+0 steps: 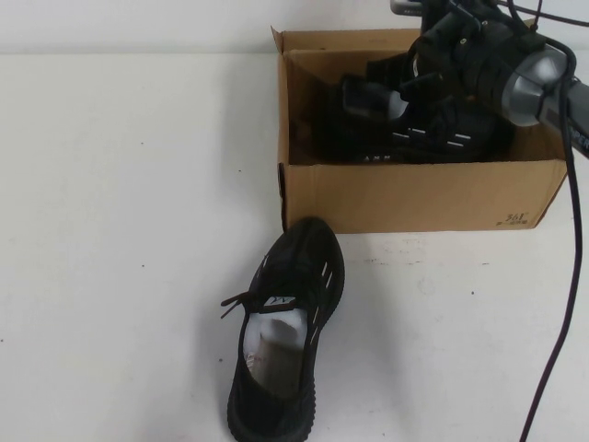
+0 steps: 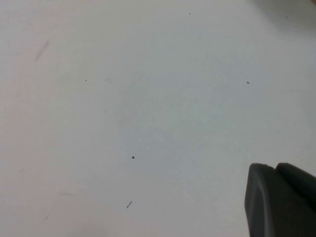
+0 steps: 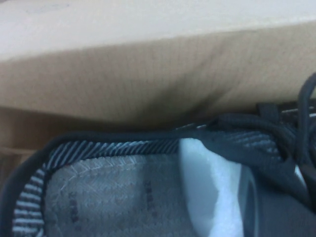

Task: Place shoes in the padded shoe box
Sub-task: Place the shoe in the shoe box

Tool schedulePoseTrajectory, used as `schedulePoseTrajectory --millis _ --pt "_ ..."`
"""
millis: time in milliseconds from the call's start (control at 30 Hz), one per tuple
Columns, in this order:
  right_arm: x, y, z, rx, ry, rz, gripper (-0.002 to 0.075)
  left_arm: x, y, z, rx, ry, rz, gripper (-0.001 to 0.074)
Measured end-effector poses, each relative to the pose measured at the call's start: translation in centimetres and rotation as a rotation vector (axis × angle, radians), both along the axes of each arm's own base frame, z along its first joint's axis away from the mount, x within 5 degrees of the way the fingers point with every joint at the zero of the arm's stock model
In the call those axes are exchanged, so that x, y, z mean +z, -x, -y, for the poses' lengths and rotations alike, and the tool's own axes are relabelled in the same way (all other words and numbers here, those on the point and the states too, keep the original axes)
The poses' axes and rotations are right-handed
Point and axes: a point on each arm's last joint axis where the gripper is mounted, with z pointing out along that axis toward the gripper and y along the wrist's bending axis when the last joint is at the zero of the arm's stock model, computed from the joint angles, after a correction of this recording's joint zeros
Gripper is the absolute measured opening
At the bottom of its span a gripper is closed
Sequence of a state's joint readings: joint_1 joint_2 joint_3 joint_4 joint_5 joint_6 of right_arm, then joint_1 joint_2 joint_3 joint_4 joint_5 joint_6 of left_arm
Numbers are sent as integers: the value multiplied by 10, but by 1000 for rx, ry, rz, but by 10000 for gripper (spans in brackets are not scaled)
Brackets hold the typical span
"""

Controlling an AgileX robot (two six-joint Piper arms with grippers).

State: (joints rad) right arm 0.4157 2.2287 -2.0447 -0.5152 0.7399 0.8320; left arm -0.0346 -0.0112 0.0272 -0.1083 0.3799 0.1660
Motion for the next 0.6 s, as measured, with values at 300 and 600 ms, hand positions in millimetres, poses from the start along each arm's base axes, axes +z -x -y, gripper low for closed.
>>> schedulePoseTrajectory --millis 300,600 --pt "-2 -3 -3 50 18 31 19 0 0 0 0 0 0 -4" --pt "-5 -5 -4 60 24 35 60 0 0 0 0 0 0 -4"
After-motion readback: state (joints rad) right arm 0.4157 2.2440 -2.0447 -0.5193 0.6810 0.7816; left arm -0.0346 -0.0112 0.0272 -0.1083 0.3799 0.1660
